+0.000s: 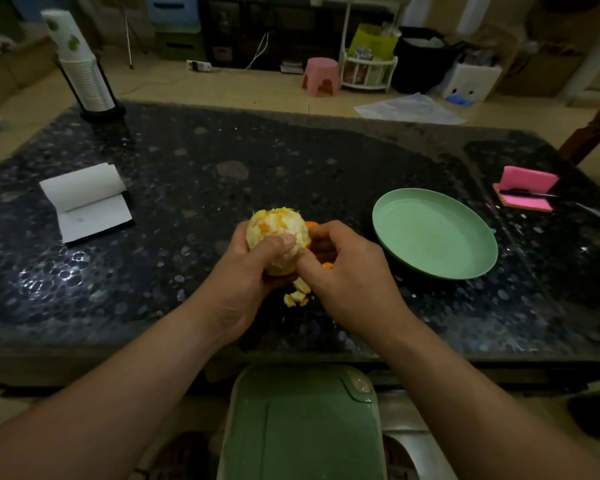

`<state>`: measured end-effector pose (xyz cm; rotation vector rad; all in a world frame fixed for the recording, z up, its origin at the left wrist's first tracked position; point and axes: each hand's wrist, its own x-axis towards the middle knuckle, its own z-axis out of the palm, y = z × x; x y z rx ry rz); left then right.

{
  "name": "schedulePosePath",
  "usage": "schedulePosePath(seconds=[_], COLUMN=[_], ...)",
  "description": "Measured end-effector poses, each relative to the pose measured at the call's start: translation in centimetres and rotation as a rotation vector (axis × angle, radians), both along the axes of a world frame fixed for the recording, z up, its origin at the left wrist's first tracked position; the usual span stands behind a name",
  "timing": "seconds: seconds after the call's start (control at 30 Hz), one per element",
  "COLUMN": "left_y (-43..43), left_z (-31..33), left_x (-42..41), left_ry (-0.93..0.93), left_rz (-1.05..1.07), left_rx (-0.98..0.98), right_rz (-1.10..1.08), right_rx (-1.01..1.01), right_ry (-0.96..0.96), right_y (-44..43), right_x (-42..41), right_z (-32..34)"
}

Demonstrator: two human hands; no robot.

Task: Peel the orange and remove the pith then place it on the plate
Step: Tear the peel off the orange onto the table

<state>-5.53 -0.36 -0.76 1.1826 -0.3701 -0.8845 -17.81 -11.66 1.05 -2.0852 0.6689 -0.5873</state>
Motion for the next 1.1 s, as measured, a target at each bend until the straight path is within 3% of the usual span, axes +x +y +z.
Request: schedulePosePath(seconds=[0.5, 0.77, 0.97, 1.1], left_y=[-0.3, -0.3, -0.4, -0.3], left_z=[-0.4, -0.7, -0.9, -0.4], left_x=[-0.8, -0.3, -0.8, 0.0], left_ry=[-0.056, -0.108, -0.141, -0.083], left_rz=[0.053, 0.059, 0.031, 0.000], left_rx=[0.018, 0.013, 0.010, -0.018], right_rz=[-0.088, 0.007, 0.014, 0.005], right_rx=[-0.034, 0.229, 0.142, 0.220], right_ry=[-0.013, 0.067, 0.090, 0.024], right_y=[0.3, -0.5, -0.5, -0.7], right_x=[0.8, 0.8, 0.6, 0.5], right_z=[-0.6, 0.0, 0.4, 0.2])
